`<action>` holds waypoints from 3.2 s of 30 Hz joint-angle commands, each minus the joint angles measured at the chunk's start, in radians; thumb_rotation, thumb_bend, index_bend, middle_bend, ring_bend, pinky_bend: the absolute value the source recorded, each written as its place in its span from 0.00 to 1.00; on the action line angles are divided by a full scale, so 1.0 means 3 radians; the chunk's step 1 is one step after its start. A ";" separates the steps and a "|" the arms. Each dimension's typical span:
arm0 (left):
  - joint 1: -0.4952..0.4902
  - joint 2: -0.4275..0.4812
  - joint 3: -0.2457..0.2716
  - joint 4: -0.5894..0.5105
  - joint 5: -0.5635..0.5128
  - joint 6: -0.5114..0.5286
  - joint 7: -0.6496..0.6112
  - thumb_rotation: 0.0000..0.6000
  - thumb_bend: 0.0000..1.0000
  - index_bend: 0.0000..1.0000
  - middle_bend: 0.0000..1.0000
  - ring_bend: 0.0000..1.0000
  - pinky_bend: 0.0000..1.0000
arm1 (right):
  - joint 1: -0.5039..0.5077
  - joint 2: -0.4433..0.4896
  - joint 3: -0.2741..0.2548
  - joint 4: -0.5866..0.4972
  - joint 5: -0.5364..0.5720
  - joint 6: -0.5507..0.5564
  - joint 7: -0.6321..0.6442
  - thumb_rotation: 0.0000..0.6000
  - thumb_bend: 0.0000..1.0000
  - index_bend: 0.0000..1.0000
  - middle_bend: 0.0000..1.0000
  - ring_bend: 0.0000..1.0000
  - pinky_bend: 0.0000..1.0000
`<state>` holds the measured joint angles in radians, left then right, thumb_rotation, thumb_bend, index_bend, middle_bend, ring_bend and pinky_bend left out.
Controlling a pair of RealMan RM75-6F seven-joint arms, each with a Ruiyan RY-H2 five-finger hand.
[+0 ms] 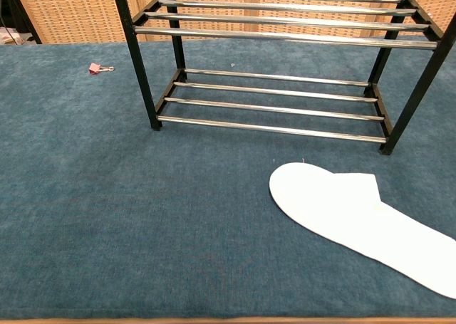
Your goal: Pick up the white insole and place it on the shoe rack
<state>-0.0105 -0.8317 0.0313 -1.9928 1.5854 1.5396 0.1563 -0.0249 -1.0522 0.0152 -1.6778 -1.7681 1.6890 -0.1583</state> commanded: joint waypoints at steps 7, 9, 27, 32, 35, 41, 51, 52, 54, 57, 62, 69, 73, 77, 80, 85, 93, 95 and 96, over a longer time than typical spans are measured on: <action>0.0008 0.0057 0.0027 -0.0024 0.0053 -0.0017 -0.0082 1.00 0.00 0.00 0.00 0.00 0.00 | 0.0006 -0.0057 -0.0010 0.0077 -0.0105 0.0034 0.0010 1.00 0.00 0.00 0.00 0.00 0.00; 0.0008 0.0064 0.0026 -0.0025 0.0056 -0.0018 -0.0105 1.00 0.00 0.00 0.00 0.00 0.00 | 0.0033 -0.0077 -0.0041 0.0118 -0.0184 0.0007 0.0037 1.00 0.00 0.00 0.00 0.00 0.00; -0.0035 0.0063 -0.0041 -0.0039 -0.0110 -0.0089 -0.0138 1.00 0.00 0.00 0.00 0.00 0.00 | 0.0939 -0.0724 -0.0214 0.1194 -0.1069 -0.0683 0.0393 1.00 0.00 0.17 0.07 0.00 0.08; -0.0043 0.0072 -0.0047 -0.0037 -0.0140 -0.0112 -0.0166 1.00 0.00 0.00 0.00 0.00 0.00 | 0.1178 -0.0823 -0.0232 0.1163 -0.1116 -0.0968 0.0326 1.00 0.00 0.17 0.07 0.01 0.11; -0.0036 0.0084 -0.0053 -0.0033 -0.0138 -0.0094 -0.0205 1.00 0.00 0.00 0.00 0.00 0.00 | 0.1289 -0.0904 -0.0213 0.1193 -0.1111 -0.1070 0.0259 1.00 0.00 0.19 0.09 0.02 0.13; -0.0033 0.0107 -0.0057 -0.0027 -0.0142 -0.0089 -0.0265 1.00 0.00 0.00 0.00 0.00 0.00 | 0.1409 -0.1066 -0.0204 0.1307 -0.1058 -0.1187 0.0170 1.00 0.00 0.20 0.12 0.05 0.15; -0.0041 0.0129 -0.0062 -0.0020 -0.0167 -0.0115 -0.0328 1.00 0.00 0.00 0.00 0.00 0.00 | 0.1577 -0.1511 -0.0165 0.1730 -0.0869 -0.1334 0.0062 1.00 0.00 0.22 0.16 0.12 0.26; -0.0043 0.0131 -0.0065 -0.0021 -0.0174 -0.0120 -0.0331 1.00 0.00 0.00 0.00 0.00 0.00 | 0.1596 -0.1568 -0.0165 0.1766 -0.0838 -0.1358 0.0073 1.00 0.00 0.23 0.17 0.13 0.27; -0.0048 0.0130 -0.0067 -0.0020 -0.0182 -0.0129 -0.0329 1.00 0.00 0.00 0.00 0.00 0.00 | 0.1623 -0.1655 -0.0164 0.1832 -0.0797 -0.1370 0.0077 1.00 0.00 0.24 0.19 0.15 0.27; -0.0052 0.0129 -0.0070 -0.0018 -0.0188 -0.0135 -0.0336 1.00 0.00 0.00 0.00 0.00 0.00 | 0.1644 -0.1721 -0.0171 0.1884 -0.0769 -0.1354 0.0098 1.00 0.05 0.26 0.23 0.19 0.31; -0.0054 0.0123 -0.0081 -0.0011 -0.0202 -0.0131 -0.0347 1.00 0.00 0.00 0.00 0.00 0.00 | 0.1692 -0.1845 -0.0173 0.1955 -0.0691 -0.1364 0.0181 1.00 0.17 0.31 0.28 0.24 0.36; -0.0052 0.0117 -0.0092 -0.0004 -0.0211 -0.0118 -0.0365 1.00 0.00 0.00 0.00 0.00 0.00 | 0.1789 -0.2046 -0.0164 0.2091 -0.0604 -0.1335 0.0345 1.00 0.44 0.40 0.37 0.33 0.43; -0.0053 0.0117 -0.0103 0.0009 -0.0222 -0.0111 -0.0402 1.00 0.00 0.00 0.00 0.00 0.00 | 0.1813 -0.2149 -0.0159 0.2194 -0.0563 -0.1254 0.0406 1.00 0.64 0.48 0.44 0.42 0.48; -0.0052 0.0120 -0.0111 0.0018 -0.0225 -0.0101 -0.0428 1.00 0.00 0.00 0.00 0.00 0.00 | 0.1814 -0.2189 -0.0174 0.2238 -0.0565 -0.1134 0.0469 1.00 0.69 0.56 0.51 0.49 0.53; -0.0051 0.0122 -0.0111 0.0019 -0.0223 -0.0101 -0.0438 1.00 0.00 0.00 0.00 0.00 0.00 | 0.1812 -0.2198 -0.0182 0.2232 -0.0569 -0.1040 0.0514 1.00 0.69 0.58 0.51 0.49 0.55; -0.0049 0.0124 -0.0107 0.0017 -0.0212 -0.0099 -0.0439 1.00 0.00 0.00 0.00 0.00 0.00 | 0.1825 -0.2171 -0.0187 0.2172 -0.0610 -0.0878 0.0519 1.00 0.69 0.59 0.52 0.50 0.56; -0.0048 0.0119 -0.0105 0.0009 -0.0211 -0.0101 -0.0422 1.00 0.00 0.00 0.00 0.00 0.00 | 0.1886 -0.2049 -0.0147 0.1858 -0.0819 -0.0526 0.0286 1.00 0.69 0.59 0.52 0.50 0.57; -0.0047 0.0120 -0.0104 0.0007 -0.0210 -0.0102 -0.0423 1.00 0.00 0.00 0.00 0.00 0.00 | 0.1906 -0.2019 -0.0111 0.1770 -0.0878 -0.0437 0.0184 1.00 0.69 0.59 0.52 0.50 0.56; -0.0046 0.0120 -0.0104 0.0006 -0.0207 -0.0100 -0.0425 1.00 0.00 0.00 0.00 0.00 0.00 | 0.1915 -0.2008 -0.0084 0.1724 -0.0907 -0.0383 0.0126 1.00 0.69 0.59 0.52 0.50 0.57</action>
<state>-0.0245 -0.7957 0.0002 -1.9909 1.5233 1.5095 0.0287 0.5418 -1.6655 -0.0236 -1.1360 -2.0211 1.5497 -0.0936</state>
